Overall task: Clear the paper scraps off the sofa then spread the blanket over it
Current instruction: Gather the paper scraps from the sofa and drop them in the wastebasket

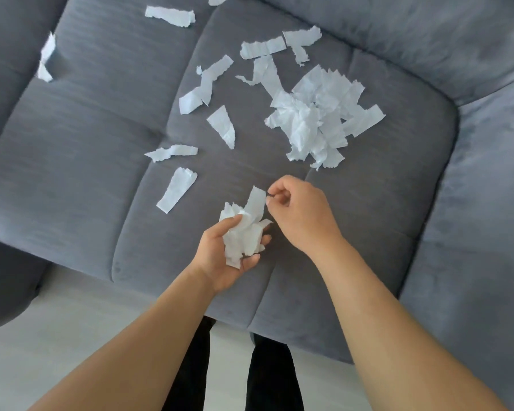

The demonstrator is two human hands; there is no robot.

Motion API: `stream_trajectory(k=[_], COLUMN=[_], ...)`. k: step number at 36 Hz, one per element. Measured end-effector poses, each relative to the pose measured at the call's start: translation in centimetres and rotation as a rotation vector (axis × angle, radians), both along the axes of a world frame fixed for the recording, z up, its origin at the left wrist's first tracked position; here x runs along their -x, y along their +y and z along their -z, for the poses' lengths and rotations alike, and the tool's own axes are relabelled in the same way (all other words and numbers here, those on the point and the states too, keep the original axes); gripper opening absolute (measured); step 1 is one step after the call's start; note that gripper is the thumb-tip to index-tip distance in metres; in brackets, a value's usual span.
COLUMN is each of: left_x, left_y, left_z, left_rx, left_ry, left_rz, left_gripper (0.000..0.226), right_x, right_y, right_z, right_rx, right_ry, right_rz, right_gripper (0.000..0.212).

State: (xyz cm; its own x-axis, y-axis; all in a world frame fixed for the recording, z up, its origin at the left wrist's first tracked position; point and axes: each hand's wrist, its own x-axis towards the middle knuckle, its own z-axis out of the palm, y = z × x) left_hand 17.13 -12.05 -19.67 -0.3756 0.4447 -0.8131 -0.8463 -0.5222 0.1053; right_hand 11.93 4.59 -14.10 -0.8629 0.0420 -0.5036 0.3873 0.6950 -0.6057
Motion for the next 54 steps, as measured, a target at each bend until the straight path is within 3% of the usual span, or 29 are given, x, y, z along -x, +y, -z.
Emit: stream_trajectory(k=[5, 9, 12, 18, 22, 26, 28, 31, 33, 37, 40, 43, 48, 52, 54], left_x=[-0.3, -0.6, -0.8, 0.3, 1.3, 2.2, 2.7, 3.5, 4.0, 4.8, 5.4, 5.8, 6.4, 6.7, 6.8], left_y=[-5.3, -9.8, -13.2, -18.4, -19.5, -18.5, -18.0, -17.8, -17.8, -18.6, -19.6, -20.5, -20.8, -20.0, -19.2], left_z=[0.2, 0.3, 0.5, 0.8, 0.8, 0.3, 0.0, 0.0, 0.1, 0.4, 0.6, 0.8, 0.5, -0.1, -0.3], left_rx=[0.048, 0.118, 0.182, 0.290, 0.345, 0.270, 0.221, 0.223, 0.218, 0.181, 0.192, 0.209, 0.224, 0.137, 0.104], left_ry=[0.039, 0.054, 0.020, 0.018, 0.071, 0.149, 0.159, 0.136, 0.099, 0.075, 0.076, 0.080, 0.095, 0.118, 0.142], left_rz=[-0.070, -0.135, -0.223, -0.411, -0.301, -0.079, -0.053, -0.112, -0.170, -0.249, -0.262, -0.254, -0.181, -0.111, -0.070], left_gripper=[0.062, 0.054, 0.051, 0.048, 0.054, 0.052, 0.050, 0.055, 0.054, 0.054, 0.051, 0.056, 0.050, 0.044, 0.038], right_x=[3.0, 3.8, 4.4, 4.0, 2.5, 1.4, 1.3, 2.6, 4.2, 7.8, 9.6, 10.8, 9.3, 6.1, 4.9], right_y=[-6.5, -11.6, -13.7, -15.3, -15.9, -17.9, -18.6, -19.5, -19.7, -19.1, -18.8, -19.3, -21.3, -22.0, -21.4], right_z=[1.7, 3.7, 5.1, 5.5, 4.3, 2.5, 2.2, 2.4, 3.2, 5.5, 6.6, 6.5, 3.9, 1.8, 1.1], right_rx=[-0.017, -0.070, -0.141, -0.219, 0.040, 0.242, 0.253, 0.264, 0.159, -0.082, -0.182, -0.095, 0.071, 0.107, 0.066], right_ry=[-0.083, -0.079, -0.093, -0.088, -0.073, -0.143, -0.181, -0.102, -0.012, -0.104, -0.143, -0.100, 0.039, -0.101, -0.141], right_rz=[-0.339, -0.481, -0.447, -0.351, -0.128, -0.277, -0.309, -0.124, -0.009, -0.028, -0.023, 0.013, -0.131, -0.376, -0.506], right_gripper=[0.034, 0.049, 0.048, 0.014, 0.012, 0.009, 0.021, 0.016, 0.018, 0.055, 0.033, 0.009, 0.012, 0.010, 0.020])
